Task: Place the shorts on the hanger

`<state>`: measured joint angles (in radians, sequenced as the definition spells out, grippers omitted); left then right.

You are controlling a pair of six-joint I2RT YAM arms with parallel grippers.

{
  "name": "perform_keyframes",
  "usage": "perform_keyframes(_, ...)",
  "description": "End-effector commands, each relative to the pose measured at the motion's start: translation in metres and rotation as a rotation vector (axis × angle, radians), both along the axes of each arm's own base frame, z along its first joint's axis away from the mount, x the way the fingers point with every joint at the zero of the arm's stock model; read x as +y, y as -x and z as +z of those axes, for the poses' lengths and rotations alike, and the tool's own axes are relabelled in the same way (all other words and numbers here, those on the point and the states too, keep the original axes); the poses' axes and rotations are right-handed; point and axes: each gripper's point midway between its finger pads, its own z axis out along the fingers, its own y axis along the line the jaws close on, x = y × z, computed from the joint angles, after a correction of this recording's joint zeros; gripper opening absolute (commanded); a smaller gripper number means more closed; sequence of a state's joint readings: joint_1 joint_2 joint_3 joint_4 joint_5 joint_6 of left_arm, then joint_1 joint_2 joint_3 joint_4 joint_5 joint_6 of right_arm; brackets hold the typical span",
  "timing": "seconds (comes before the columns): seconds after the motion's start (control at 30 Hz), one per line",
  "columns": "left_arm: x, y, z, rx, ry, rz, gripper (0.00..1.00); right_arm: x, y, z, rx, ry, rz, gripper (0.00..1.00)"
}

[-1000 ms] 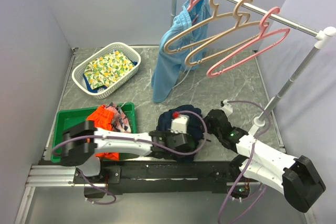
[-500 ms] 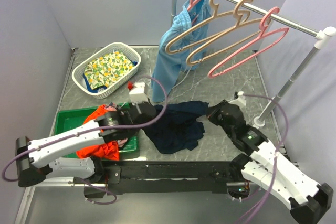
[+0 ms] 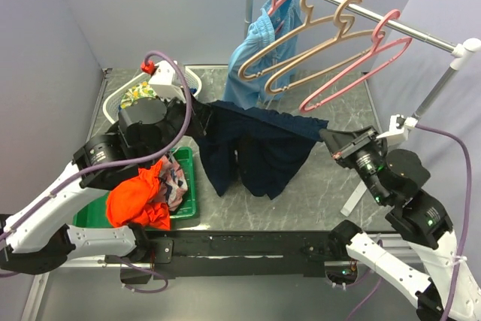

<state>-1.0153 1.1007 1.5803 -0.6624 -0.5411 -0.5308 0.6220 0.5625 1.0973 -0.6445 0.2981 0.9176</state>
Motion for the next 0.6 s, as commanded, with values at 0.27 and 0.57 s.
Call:
perform_keyframes(0.27, -0.044, 0.010, -0.190, 0.288, -0.095, -0.194, 0.11, 0.003, -0.012, -0.181, 0.349, 0.125, -0.069, 0.00)
perform_keyframes(0.57, -0.076, -0.004, -0.291, 0.444, -0.121, -0.283, 0.29, -0.005, -0.035, -0.268, 0.534, 0.244, -0.097, 0.15)
